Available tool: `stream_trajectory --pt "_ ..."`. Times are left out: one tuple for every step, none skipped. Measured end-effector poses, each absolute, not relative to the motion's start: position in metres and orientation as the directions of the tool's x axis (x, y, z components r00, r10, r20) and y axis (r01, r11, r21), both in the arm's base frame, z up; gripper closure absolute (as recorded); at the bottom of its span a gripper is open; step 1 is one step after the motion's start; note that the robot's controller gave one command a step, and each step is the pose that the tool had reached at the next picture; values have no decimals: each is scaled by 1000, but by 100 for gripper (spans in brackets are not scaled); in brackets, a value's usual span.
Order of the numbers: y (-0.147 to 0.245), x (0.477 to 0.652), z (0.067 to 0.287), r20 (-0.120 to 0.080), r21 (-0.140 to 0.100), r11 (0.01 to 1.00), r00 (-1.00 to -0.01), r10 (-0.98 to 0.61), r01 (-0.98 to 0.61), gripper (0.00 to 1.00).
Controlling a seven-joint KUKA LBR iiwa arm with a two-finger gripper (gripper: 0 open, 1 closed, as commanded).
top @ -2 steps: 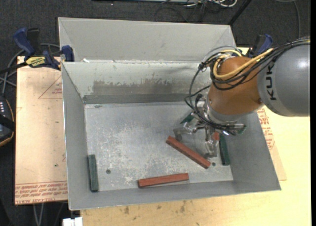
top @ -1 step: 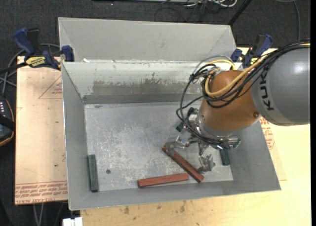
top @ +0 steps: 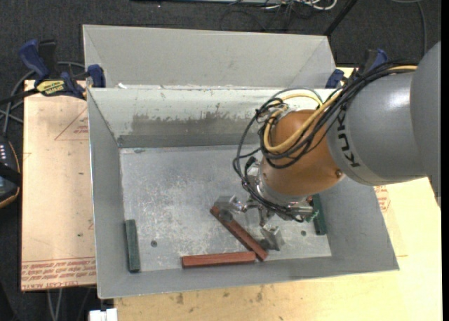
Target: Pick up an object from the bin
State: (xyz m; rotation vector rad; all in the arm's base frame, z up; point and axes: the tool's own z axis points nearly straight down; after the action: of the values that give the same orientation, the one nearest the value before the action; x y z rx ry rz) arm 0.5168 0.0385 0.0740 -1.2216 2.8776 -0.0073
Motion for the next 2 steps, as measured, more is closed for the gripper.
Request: stream_trajectory --pt "72 539 73 -7 -2 769 -769 -639 -639 0" --pt "101 567 71 -8 -3 602 -602 -798 -798 0"
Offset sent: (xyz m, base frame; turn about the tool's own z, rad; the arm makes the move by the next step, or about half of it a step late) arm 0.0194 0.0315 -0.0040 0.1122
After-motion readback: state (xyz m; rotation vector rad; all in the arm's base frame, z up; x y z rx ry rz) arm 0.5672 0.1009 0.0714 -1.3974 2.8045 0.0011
